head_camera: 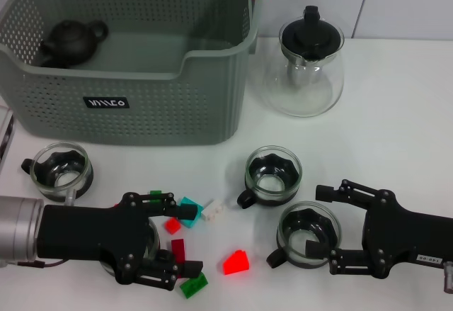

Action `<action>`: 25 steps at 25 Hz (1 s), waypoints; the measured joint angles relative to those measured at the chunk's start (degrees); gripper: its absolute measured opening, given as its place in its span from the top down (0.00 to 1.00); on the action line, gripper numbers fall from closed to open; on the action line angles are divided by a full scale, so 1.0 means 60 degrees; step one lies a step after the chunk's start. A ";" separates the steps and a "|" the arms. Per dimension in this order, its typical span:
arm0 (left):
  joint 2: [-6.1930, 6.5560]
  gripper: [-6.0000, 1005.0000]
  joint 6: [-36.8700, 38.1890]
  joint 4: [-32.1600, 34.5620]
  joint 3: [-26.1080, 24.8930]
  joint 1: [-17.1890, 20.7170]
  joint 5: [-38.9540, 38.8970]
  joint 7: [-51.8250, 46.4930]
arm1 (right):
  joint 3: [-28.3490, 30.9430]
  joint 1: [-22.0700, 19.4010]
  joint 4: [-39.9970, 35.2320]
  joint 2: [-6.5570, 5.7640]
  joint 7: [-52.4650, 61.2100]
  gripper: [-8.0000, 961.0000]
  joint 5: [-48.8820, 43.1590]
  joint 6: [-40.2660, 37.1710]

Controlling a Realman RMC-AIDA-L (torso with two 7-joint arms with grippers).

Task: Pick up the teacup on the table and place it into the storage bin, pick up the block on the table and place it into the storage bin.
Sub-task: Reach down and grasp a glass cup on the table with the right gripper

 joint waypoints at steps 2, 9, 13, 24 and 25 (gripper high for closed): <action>0.0000 0.15 0.0003 0.0000 0.0000 0.0000 0.0000 0.0000 | 0.0000 -0.0003 -0.0001 -0.0001 0.0000 0.04 0.0001 -0.0001; 0.0000 0.15 0.0007 0.0012 0.0000 0.0000 0.0000 0.0000 | 0.0000 -0.0003 -0.0015 -0.0001 0.0000 0.04 0.0002 -0.0001; 0.0000 0.15 0.0007 0.0023 0.0000 0.0000 0.0000 0.0000 | 0.0000 0.0002 -0.0010 -0.0001 0.0000 0.04 0.0002 -0.0001; 0.0235 0.15 0.0948 0.0448 -0.0907 0.0273 -0.0001 -0.0021 | 0.0234 0.0334 -0.0104 -0.0220 0.2005 0.04 0.0021 -0.0664; 0.0292 0.15 0.1093 0.0541 -0.1139 0.0354 0.0000 -0.0022 | 0.0245 0.0439 -0.0113 -0.0275 0.2412 0.04 0.0021 -0.0747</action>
